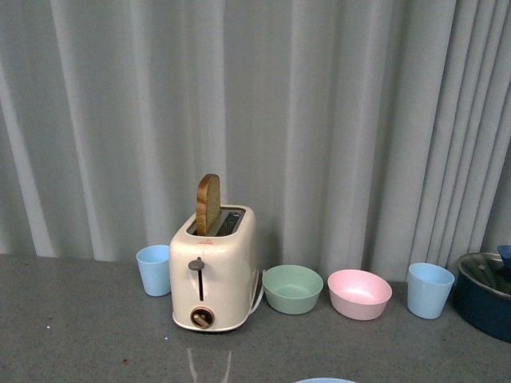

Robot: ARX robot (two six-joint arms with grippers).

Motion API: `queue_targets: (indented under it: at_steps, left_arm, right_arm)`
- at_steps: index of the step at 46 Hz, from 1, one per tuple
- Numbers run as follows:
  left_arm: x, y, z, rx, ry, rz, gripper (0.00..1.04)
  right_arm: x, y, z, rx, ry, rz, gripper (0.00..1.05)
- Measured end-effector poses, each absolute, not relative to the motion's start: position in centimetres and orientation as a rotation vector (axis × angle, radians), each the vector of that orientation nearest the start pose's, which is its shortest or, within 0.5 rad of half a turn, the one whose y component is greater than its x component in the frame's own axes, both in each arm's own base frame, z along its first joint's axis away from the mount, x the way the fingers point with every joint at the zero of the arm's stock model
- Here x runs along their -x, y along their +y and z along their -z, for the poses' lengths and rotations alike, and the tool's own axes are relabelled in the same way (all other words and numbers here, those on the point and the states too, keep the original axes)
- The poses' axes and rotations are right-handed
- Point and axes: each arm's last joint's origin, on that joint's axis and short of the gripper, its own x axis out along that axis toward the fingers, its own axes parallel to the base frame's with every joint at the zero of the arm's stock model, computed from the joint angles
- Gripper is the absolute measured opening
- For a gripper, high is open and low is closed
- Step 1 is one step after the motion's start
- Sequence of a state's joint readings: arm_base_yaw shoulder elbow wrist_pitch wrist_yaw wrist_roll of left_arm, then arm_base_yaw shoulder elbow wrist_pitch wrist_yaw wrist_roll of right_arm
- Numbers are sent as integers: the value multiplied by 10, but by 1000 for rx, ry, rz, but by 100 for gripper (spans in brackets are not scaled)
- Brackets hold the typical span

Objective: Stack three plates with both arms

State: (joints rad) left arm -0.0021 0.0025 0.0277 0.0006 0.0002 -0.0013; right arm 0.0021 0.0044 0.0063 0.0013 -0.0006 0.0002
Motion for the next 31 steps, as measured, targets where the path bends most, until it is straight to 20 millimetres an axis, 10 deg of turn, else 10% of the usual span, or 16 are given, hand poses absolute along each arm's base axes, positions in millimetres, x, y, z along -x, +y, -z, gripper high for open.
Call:
queue_targets:
  at_steps: [17, 31]
  left_arm:
    - [-96, 0, -173, 1, -26, 2, 98]
    - [-96, 0, -173, 1, -26, 2, 98]
  right_arm:
    - [-98, 0, -165, -1, -3, -3, 99]
    - [-98, 0, -165, -1, -3, -3, 97]
